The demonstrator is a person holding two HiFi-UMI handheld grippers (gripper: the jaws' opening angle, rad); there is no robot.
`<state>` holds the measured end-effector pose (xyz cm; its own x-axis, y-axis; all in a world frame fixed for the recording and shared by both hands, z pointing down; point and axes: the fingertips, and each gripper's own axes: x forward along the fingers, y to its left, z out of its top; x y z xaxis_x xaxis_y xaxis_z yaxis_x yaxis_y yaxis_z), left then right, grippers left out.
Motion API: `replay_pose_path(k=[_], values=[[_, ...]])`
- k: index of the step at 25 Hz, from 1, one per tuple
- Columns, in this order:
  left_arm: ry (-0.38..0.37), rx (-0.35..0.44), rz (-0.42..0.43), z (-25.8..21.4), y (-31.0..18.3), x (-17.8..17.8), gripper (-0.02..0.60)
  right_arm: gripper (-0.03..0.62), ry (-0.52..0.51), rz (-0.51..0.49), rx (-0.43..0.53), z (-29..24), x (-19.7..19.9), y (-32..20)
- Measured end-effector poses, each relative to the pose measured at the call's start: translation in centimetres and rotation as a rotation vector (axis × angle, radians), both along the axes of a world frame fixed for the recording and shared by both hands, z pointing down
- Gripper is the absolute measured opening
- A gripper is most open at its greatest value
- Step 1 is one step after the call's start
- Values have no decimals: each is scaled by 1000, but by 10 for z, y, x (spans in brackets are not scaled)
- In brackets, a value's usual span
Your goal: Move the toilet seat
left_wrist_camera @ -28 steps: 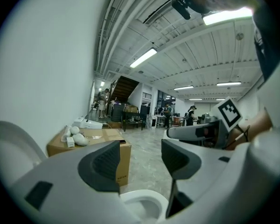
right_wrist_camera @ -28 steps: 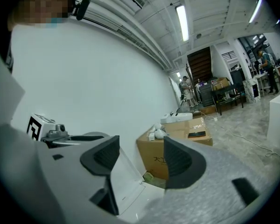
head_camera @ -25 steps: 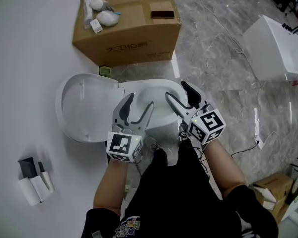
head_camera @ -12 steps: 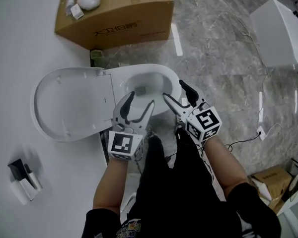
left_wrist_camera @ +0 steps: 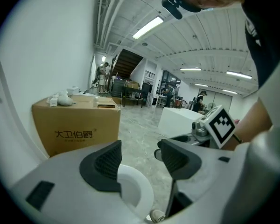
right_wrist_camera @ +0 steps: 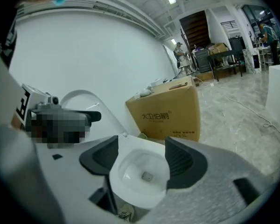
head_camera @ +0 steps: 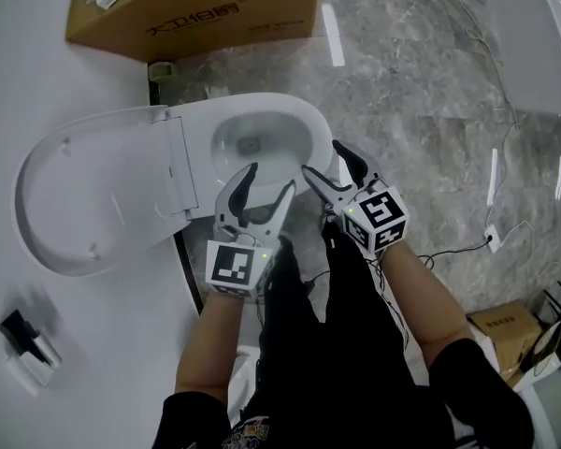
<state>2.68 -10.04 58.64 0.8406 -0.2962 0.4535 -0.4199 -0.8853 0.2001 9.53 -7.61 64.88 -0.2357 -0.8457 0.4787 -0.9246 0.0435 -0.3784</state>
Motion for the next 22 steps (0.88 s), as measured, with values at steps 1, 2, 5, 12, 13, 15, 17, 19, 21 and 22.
replay_pose_path(k=[1,2,5,12,13,15,17,19,21,22], values=[[-12,-17,7,7,2,4,255,321,-2,5,-14,12,5,1],[-20,-26,13,15,2,8,255,322,-7,12,-30,25,9,2],[-39,-34,26,40,4,17,255,324,-24,27,-80,64,18,6],[-73,-50,43,104,0,24,255,327,-37,43,-162,149,18,6],[-76,-52,45,112,-1,24,255,327,-37,47,-175,159,19,6],[-83,-59,52,128,0,24,255,328,-36,56,-198,179,20,7],[-90,-68,56,144,2,25,255,330,-35,68,-220,199,24,9],[-91,-77,54,159,3,25,255,331,-34,83,-238,219,28,11],[-91,-85,54,171,4,22,255,331,-34,102,-256,237,32,12],[-92,-89,55,176,5,21,255,331,-35,111,-265,245,33,13]])
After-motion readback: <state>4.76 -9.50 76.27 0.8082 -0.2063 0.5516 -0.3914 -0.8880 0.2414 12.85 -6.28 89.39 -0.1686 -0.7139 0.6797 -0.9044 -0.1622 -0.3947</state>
